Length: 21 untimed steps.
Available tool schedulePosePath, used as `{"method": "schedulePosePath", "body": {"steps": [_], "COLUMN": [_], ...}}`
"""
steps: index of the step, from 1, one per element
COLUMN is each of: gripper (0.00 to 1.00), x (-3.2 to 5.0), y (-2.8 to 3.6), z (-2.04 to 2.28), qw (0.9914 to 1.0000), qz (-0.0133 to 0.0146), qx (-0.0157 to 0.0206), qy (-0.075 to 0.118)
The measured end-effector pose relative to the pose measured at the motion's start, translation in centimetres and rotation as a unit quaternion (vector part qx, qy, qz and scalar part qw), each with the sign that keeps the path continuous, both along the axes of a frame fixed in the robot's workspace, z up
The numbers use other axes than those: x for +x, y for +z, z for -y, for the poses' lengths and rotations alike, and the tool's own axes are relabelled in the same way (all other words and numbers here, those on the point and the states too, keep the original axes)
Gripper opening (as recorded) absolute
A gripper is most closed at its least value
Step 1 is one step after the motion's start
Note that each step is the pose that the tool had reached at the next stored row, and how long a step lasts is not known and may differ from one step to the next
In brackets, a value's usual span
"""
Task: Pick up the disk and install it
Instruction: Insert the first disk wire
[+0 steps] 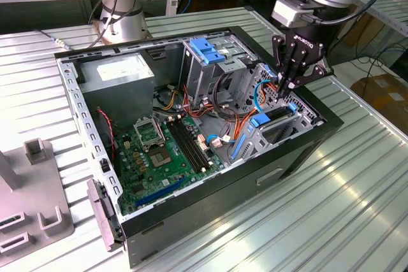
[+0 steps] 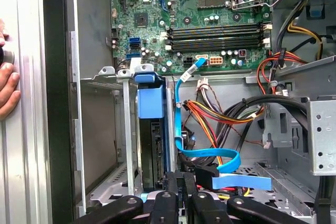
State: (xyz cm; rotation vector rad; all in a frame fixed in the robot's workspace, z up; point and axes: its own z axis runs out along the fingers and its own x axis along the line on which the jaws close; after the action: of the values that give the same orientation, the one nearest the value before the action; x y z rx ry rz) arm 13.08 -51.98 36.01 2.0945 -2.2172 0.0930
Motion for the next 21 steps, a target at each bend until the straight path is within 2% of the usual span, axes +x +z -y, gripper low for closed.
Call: {"method": "schedulePosePath", "body": {"steps": [1,2,4,5,6,7,10,16,21], "gripper": [0.16,0.16,0.16,0.16,0.16,0.16,0.16,0.16,0.16], "x": [0.00,0.00,-0.01,-0.01,-0.01,-0.01,-0.01,-0.26,-0.77], "y": [0.01,-0.01,0.00,-0.01,-0.01,-0.03,-0.03,-0.25,-0.48], "z": [0.01,0.01,0.02,0.07,0.20,0.51,1.23,1.72,1.84], "qw": [1.00000,0.99999,0.99997,0.99994,0.99993,0.99991,0.99991,0.99988,0.99982], "qz": [0.0000,0.0000,0.0000,0.0000,0.0000,0.0000,0.0000,0.0001,0.0020], "qx": [0.0009,0.0047,0.0076,0.0105,0.0122,0.0136,0.0137,0.0144,0.0148], "qy": [0.000,0.000,0.000,0.000,0.000,0.000,0.000,0.005,0.011]}}
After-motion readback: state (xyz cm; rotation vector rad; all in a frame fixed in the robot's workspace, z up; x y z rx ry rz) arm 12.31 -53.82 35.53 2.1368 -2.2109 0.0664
